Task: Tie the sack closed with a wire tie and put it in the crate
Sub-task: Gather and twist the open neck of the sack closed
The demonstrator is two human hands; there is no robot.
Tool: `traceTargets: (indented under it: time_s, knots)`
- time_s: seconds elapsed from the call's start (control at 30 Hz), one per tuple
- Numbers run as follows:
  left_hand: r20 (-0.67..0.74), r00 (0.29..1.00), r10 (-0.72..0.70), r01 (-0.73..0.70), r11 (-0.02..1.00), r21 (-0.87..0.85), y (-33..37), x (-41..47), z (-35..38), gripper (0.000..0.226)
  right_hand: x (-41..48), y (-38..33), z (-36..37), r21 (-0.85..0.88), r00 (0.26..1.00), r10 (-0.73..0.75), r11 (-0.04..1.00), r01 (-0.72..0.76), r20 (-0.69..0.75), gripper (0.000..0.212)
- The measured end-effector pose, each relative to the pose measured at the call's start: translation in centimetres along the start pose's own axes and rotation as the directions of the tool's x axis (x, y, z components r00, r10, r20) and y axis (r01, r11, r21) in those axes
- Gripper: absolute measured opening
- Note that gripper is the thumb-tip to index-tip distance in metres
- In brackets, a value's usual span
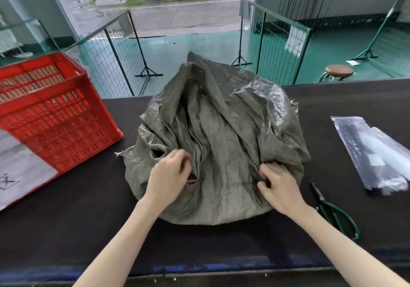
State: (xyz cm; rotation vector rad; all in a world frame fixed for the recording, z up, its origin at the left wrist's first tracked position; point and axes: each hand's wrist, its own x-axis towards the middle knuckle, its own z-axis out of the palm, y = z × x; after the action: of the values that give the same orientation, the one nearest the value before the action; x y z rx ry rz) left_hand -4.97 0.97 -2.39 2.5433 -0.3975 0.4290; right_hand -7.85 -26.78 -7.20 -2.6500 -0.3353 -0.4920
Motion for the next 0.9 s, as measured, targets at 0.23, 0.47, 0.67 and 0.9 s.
traceTargets:
  time_s: [0.23, 0.47, 0.67, 0.9]
  knots:
    - [-0.159, 0.969, -0.189, 0.201, 0.978, 0.062, 1.1, 8.8, -1.4, 0.075, -1.1, 0.9, 0.6, 0.006, 0.994, 0.086, 0.996, -0.087, 0.063, 0.038]
    - [0.165, 0.895, -0.415, 0.436, 0.893, -0.115, -2.3, 13.8, 0.3, 0.090, 0.3, 0.9, 0.3, -0.077, 0.970, 0.170, 0.984, -0.159, 0.172, 0.022]
    - [-0.013, 0.941, -0.337, 0.312, 0.884, -0.349, -2.3, 12.4, 0.2, 0.041, 3.1, 1.1, 0.7, -0.110, 0.966, 0.165, 0.983, -0.145, 0.199, 0.010]
    - [-0.051, 0.934, -0.354, 0.203, 0.642, -0.739, -0.6, 6.7, -2.0, 0.032, 4.9, 0.1, 0.9, 0.110, 0.969, 0.247, 0.963, -0.248, 0.020, 0.007]
